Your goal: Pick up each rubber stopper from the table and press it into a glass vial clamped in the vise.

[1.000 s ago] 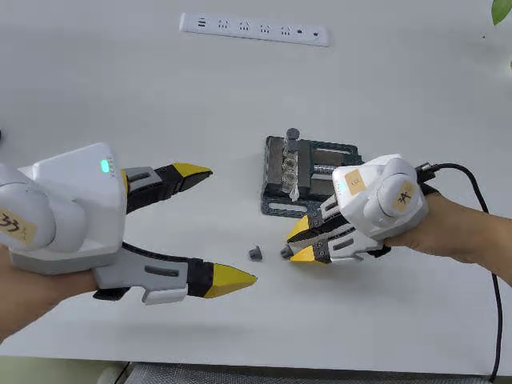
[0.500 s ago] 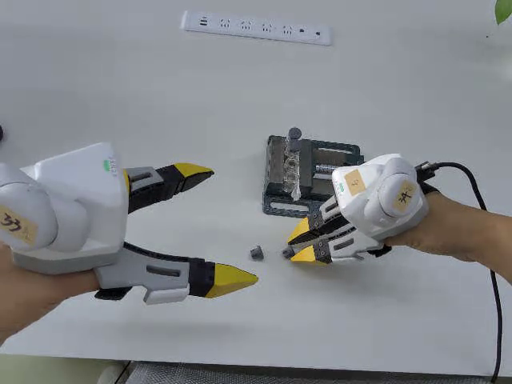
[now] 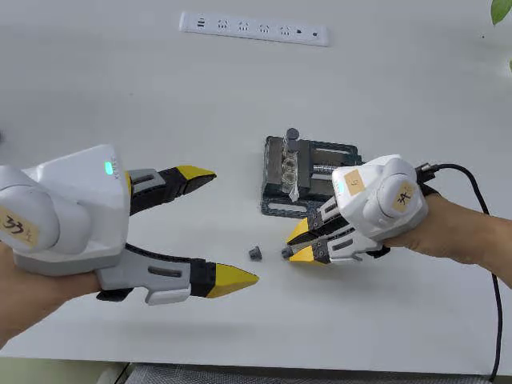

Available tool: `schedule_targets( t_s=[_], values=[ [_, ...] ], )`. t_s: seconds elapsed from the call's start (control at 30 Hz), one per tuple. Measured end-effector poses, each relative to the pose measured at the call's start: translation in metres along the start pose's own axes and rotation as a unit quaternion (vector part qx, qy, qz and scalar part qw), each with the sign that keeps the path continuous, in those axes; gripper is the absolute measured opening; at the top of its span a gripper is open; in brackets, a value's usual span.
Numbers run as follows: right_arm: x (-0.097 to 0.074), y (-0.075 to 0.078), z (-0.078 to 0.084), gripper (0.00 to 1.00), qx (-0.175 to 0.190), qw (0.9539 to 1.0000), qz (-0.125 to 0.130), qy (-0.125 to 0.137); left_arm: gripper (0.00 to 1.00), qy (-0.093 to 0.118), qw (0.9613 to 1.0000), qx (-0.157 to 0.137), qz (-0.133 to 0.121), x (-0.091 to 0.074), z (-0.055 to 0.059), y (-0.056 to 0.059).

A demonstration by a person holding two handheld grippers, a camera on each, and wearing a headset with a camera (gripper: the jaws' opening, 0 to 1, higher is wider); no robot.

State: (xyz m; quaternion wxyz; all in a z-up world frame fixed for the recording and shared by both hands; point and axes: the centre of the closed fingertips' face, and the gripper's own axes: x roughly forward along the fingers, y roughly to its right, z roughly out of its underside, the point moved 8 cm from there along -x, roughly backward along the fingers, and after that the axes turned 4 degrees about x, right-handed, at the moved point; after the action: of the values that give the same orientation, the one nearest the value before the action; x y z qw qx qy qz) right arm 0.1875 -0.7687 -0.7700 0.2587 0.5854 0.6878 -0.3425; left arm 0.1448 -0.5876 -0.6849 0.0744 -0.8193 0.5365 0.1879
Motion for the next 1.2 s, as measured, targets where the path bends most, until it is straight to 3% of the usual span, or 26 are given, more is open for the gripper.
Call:
schedule_targets(
  t_s=[0.27,0.6,0.77,1.2],
  values=[
    [-0.033,-0.006,-0.016,0.07,-0.002,0.9991,0.030,0.030,0.67,0.003,1.0000,0.004,0.001,0.002,-0.003,0.000],
    [-0.077,-0.024,-0.050,0.07,-0.011,0.9945,0.065,0.081,0.54,0.018,0.9996,0.016,0.016,0.012,-0.019,0.004],
    [-0.090,-0.033,-0.065,0.07,-0.016,0.9913,0.080,0.103,0.48,0.030,0.9990,0.025,0.021,0.014,-0.030,0.008],
    [-0.105,-0.049,-0.088,0.07,-0.028,0.9848,0.101,0.138,0.26,0.067,0.9964,0.041,0.032,0.014,-0.056,0.016]
  ],
)
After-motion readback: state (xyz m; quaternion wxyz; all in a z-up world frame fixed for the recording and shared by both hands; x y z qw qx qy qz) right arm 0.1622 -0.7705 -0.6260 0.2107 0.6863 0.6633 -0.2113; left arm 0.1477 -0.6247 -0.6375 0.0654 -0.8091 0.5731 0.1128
